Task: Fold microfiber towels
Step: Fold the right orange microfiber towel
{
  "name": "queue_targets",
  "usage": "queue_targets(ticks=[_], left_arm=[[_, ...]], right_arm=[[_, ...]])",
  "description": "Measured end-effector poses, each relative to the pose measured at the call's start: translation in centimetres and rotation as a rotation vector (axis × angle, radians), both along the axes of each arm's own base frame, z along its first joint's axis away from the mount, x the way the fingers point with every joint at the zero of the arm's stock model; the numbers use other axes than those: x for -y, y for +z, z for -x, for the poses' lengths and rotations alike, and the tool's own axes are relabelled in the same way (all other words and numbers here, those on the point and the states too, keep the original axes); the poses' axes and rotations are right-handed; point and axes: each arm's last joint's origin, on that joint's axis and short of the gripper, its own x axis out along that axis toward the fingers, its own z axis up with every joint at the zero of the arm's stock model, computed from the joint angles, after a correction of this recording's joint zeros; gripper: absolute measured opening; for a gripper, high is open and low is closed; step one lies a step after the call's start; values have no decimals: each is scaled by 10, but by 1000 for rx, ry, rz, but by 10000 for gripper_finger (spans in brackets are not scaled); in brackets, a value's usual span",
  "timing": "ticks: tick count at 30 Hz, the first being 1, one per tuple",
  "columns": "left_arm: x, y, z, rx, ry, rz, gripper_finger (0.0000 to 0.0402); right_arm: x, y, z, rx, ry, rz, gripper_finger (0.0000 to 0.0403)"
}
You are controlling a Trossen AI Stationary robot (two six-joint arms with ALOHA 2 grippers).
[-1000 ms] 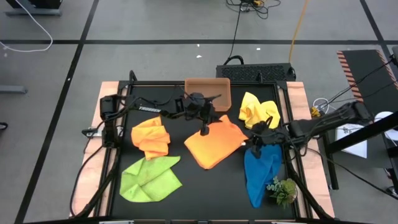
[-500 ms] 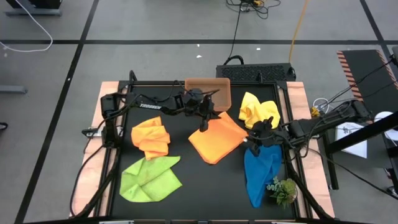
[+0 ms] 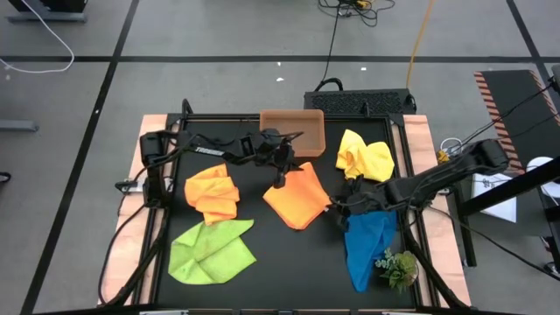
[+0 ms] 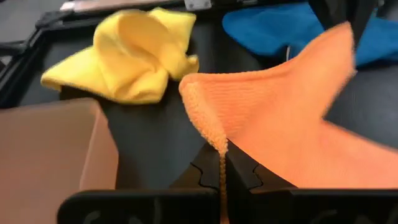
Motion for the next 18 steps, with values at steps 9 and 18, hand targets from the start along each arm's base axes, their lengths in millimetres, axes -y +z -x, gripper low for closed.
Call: queue_targets(ticks=[9,18], left_arm=[[8,-21,41,117,-30,-92,0],[31,-38,68,59,-84,-160,0]], right_arm=[[-5,1,-15,108,57,3,0],[-11,-17,-37,156,141,-10,0]])
